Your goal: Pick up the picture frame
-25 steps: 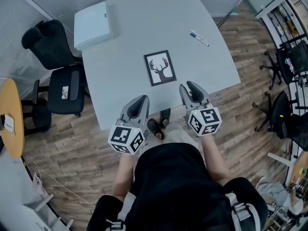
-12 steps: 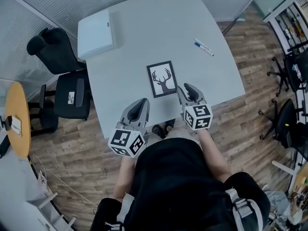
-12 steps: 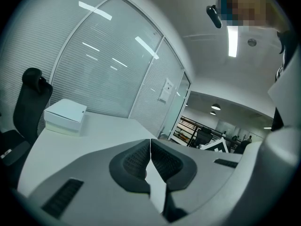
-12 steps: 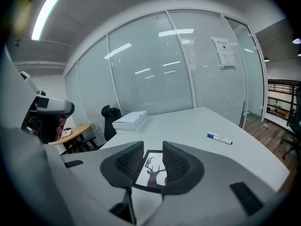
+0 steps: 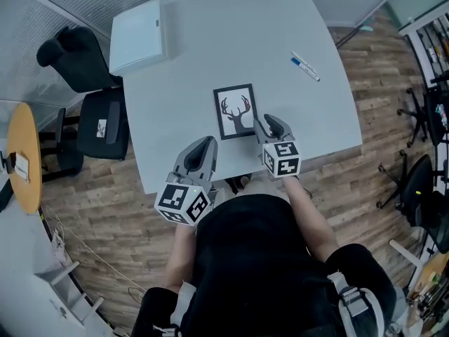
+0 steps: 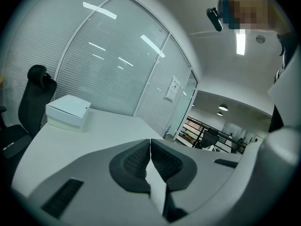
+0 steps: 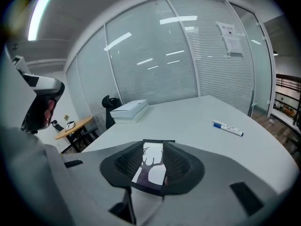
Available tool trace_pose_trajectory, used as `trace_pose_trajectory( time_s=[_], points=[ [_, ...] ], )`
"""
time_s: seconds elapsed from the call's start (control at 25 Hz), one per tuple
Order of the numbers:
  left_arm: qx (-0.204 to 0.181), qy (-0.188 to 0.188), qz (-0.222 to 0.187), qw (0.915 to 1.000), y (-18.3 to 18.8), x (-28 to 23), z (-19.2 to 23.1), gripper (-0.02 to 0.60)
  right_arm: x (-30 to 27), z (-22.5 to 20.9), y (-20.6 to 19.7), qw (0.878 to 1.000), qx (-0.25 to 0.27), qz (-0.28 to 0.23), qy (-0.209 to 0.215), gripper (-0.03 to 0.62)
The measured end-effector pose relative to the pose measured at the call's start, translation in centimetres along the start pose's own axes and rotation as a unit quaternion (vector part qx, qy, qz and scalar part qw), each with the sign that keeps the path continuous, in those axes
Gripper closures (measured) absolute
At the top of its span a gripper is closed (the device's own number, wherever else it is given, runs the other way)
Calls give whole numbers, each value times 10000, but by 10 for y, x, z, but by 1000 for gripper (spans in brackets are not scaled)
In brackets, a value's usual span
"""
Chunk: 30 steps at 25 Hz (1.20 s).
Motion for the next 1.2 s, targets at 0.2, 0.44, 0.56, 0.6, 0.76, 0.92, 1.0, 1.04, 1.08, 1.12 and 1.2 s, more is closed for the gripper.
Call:
trace_pose_trajectory(
  time_s=[0.2,0.44,0.56,0.6,0.76,0.92,1.0,1.04,1.08,1.12,1.2],
  points=[
    [128,23,163,9998,-8,-11,3,557,-30,-11,-15,9995,-79,292,-20,459],
    [160,-27,320,9994,-13,-17,8,557,-64,-28,-27,9979,-281,540,-230,456],
    [207,-44,386,9990,-14,-21,13,557,-79,-33,-32,9965,-289,712,-334,457],
    [224,-57,411,9989,-14,-23,15,557,-85,-35,-34,9960,-283,762,-357,457],
    [253,-123,537,9982,-18,-31,20,557,-103,-39,-39,9942,-349,944,-378,457],
    [287,-164,604,9976,-21,-36,24,557,-120,-47,-44,9922,-411,1077,-475,459],
    [306,-172,636,9974,-23,-38,26,557,-126,-51,-46,9914,-463,1122,-492,459],
    [314,-175,660,9972,-24,-38,27,557,-129,-51,-47,9910,-471,1149,-493,459],
    [319,-178,688,9970,-25,-39,28,557,-131,-52,-48,9907,-471,1181,-494,459],
    [318,-182,716,9968,-26,-39,30,557,-133,-52,-49,9903,-473,1208,-498,461],
    [300,-194,758,9965,-27,-41,31,557,-136,-53,-51,9898,-493,1232,-511,464]
  ],
)
Point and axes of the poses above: the fingertips, and each gripper's own axes: x backward along the fingers, z to its left, y out of its top, the point moved 4 cm from there along x, backward along the fingers, and after that the axes turned 9 degrees about z, right-handed, at the moved point
